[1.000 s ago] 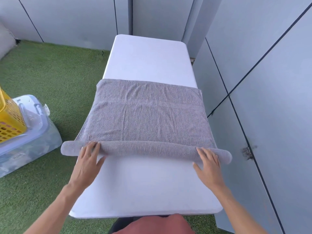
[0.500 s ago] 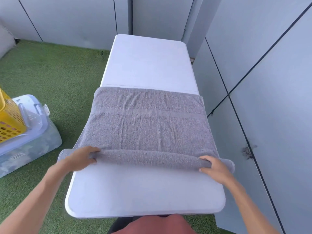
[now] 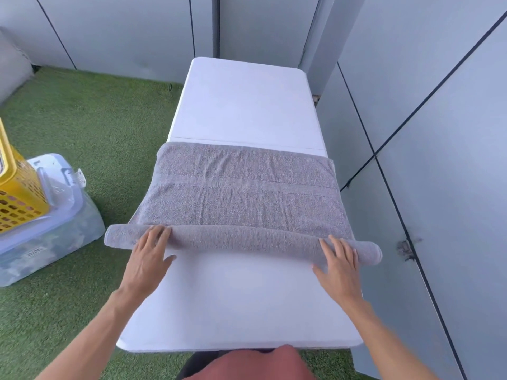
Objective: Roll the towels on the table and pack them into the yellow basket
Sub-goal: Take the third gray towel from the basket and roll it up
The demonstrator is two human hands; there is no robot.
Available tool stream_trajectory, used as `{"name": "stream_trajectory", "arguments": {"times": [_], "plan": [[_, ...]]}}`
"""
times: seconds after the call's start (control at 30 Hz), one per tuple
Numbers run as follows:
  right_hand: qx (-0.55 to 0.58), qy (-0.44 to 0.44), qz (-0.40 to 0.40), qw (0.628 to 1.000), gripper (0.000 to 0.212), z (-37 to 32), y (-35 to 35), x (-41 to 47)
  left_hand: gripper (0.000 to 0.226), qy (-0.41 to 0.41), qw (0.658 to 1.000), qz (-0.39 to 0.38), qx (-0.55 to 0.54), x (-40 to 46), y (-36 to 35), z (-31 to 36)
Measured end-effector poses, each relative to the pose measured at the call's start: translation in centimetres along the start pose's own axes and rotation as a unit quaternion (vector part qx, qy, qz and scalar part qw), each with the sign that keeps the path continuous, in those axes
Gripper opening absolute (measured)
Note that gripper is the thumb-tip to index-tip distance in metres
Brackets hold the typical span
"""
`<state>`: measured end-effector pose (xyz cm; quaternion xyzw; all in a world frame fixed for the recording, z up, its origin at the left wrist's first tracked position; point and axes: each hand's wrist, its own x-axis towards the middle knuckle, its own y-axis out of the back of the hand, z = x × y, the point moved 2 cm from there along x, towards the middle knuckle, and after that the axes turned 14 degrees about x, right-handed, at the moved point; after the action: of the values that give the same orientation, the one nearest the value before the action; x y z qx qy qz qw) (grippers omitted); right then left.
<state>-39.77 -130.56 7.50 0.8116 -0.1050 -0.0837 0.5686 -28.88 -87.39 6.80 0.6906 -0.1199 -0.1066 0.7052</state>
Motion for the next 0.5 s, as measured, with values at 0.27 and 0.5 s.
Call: {"name": "stream_trajectory", "arguments": {"times": [0.27, 0.5], "plan": [[0.015, -0.001, -0.084, 0.996, 0.046, 0.2, 1.8, 1.5, 0.034, 0.034, 0.997, -0.059, 0.035, 2.0, 1.3, -0.3], [0.222, -0.119, -0.246, 0.936, 0.046, 1.8, 3.8, 1.5, 0.037, 0.002, 0.963, -0.248, -0.107, 2.5, 3.0, -2.9]]}}
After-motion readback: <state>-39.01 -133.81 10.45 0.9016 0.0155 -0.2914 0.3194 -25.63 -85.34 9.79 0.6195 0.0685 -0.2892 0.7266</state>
